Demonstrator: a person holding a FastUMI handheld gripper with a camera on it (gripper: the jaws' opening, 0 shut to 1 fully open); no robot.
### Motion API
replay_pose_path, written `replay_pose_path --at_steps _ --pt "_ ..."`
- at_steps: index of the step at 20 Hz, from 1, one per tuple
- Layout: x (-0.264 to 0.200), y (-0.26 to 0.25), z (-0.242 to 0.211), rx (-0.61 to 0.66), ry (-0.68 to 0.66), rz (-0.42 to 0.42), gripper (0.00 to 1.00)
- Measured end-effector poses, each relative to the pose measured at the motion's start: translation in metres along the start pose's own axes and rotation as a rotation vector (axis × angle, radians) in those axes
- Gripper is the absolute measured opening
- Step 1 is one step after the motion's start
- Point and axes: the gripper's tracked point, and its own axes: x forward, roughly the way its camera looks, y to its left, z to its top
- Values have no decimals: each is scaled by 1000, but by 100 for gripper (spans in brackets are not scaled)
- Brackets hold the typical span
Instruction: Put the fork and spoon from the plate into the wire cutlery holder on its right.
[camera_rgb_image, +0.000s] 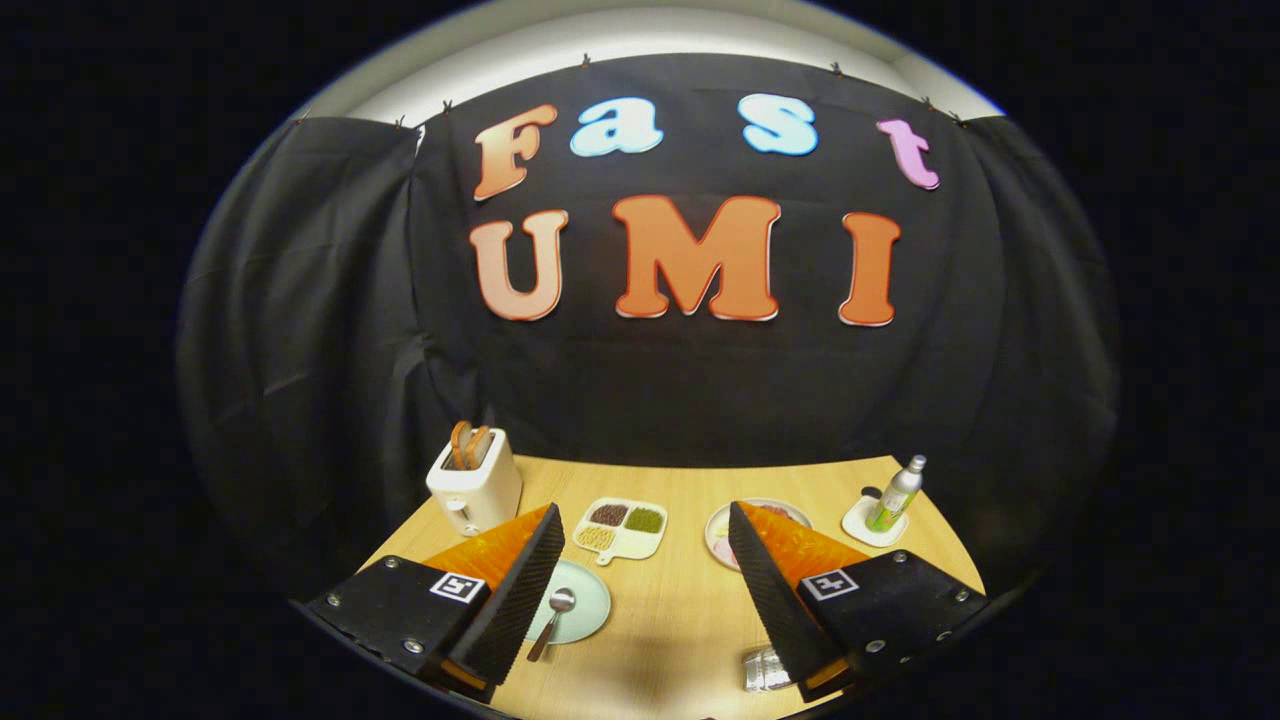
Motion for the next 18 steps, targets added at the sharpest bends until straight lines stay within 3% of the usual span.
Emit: replay_pose_path --at_steps 4,9,18 --pt "14 29 -21 49 110 28 99" --pt "17 23 -24 45 122 5 99" --pt "12 48 -68 53 285 81 97"
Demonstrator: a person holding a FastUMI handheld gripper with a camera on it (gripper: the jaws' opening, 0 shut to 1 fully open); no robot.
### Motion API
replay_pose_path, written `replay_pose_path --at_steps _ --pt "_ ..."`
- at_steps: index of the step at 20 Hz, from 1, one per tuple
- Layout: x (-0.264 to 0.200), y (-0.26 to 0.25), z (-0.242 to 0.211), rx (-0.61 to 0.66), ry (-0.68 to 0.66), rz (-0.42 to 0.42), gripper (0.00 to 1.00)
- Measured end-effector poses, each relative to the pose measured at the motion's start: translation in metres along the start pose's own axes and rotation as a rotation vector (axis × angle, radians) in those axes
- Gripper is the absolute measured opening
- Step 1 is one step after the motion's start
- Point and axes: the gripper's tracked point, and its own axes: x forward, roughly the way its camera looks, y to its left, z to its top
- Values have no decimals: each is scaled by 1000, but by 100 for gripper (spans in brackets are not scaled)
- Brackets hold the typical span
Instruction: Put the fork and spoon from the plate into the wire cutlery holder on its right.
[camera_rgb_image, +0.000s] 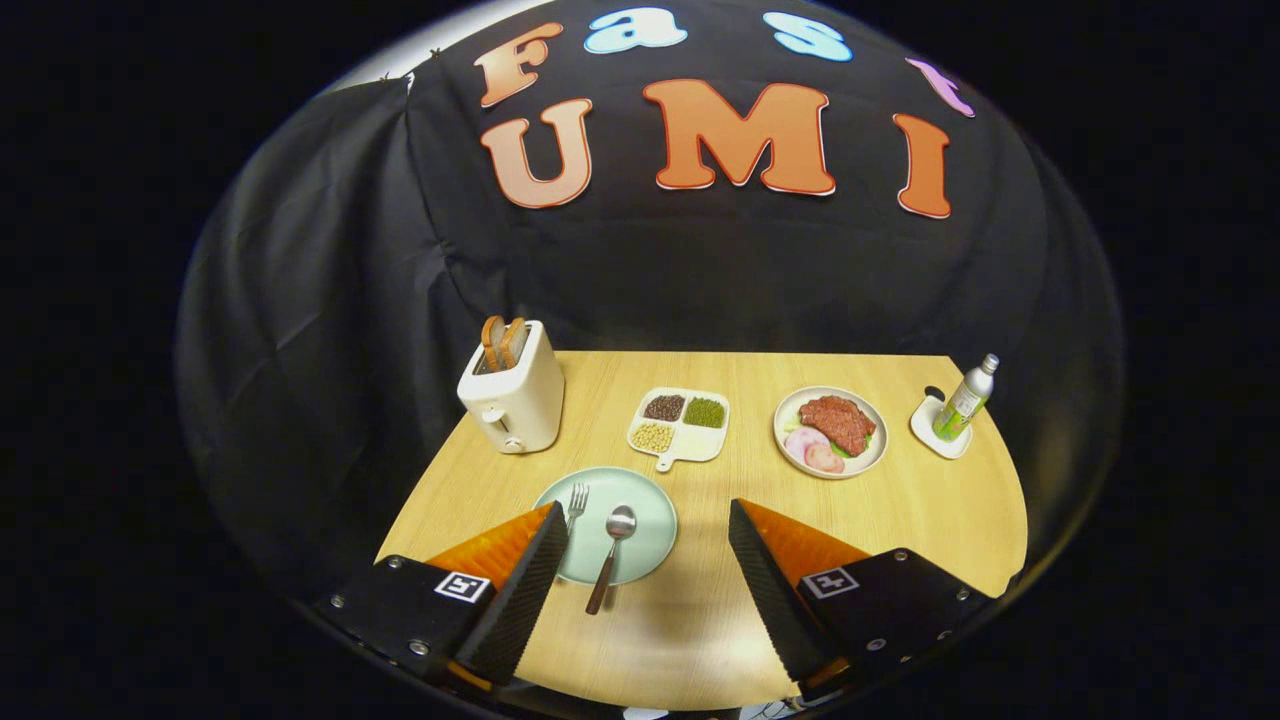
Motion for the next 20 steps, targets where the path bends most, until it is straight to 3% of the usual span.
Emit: replay_pose_path --at_steps 8,20 --pt "-11 -16 -1 34 -15 -5 97" --pt "39 28 -58 -10 246 52 96"
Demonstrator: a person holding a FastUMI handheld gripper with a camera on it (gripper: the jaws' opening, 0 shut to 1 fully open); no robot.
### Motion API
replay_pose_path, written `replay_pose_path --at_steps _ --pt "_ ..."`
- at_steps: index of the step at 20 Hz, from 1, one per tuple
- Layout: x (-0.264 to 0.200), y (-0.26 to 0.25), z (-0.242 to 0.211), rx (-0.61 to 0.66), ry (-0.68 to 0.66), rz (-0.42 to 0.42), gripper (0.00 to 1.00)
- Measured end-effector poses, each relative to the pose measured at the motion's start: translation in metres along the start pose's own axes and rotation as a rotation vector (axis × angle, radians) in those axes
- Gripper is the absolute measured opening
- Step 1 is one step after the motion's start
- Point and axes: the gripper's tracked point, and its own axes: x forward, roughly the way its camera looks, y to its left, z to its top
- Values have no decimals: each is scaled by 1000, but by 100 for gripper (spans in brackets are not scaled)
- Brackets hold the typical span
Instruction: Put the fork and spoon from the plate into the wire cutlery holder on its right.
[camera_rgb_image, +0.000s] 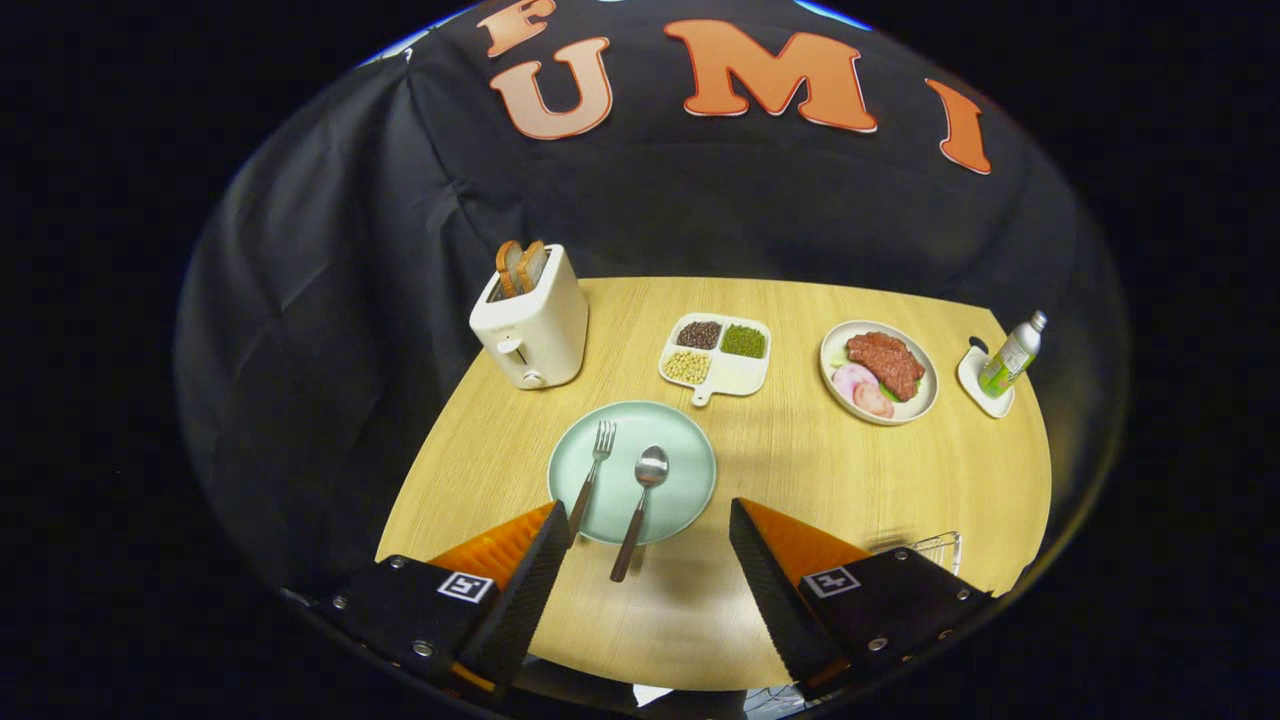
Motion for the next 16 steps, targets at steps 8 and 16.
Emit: replay_pose_path --at_steps 8,16 --pt "42 4 -20 40 136 -23 94" --pt "95 15 -47 62 297 -31 86"
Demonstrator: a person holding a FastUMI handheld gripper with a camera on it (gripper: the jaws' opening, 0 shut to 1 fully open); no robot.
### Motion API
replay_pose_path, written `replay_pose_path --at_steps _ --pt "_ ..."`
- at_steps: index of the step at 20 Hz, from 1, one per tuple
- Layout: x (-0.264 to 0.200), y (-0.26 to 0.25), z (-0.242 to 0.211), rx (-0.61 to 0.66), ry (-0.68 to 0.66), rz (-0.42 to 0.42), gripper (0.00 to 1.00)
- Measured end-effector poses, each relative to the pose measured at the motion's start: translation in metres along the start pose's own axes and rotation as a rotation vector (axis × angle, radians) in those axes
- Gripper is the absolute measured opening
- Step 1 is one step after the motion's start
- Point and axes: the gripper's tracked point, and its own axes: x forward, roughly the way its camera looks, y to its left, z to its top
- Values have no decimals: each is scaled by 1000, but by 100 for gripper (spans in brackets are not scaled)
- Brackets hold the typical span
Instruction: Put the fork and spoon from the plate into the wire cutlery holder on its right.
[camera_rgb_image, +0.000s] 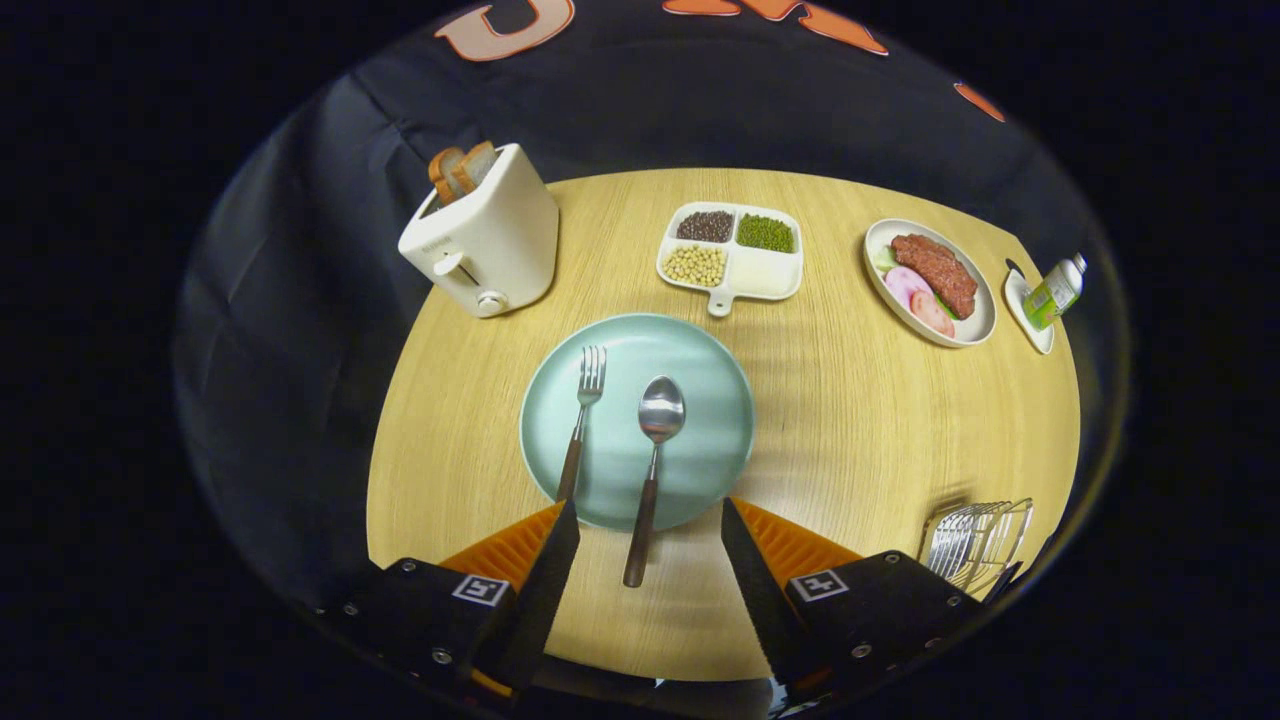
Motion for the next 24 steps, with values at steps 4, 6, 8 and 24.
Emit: replay_pose_path --at_steps 4,6,8,24 --pt "34 -3 -10 1 116 -42 74" --pt "52 -3 -14 16 163 -60 68" --pt "66 -3 -13 32 189 -70 61" --pt "62 -3 -6 141 131 0 5"
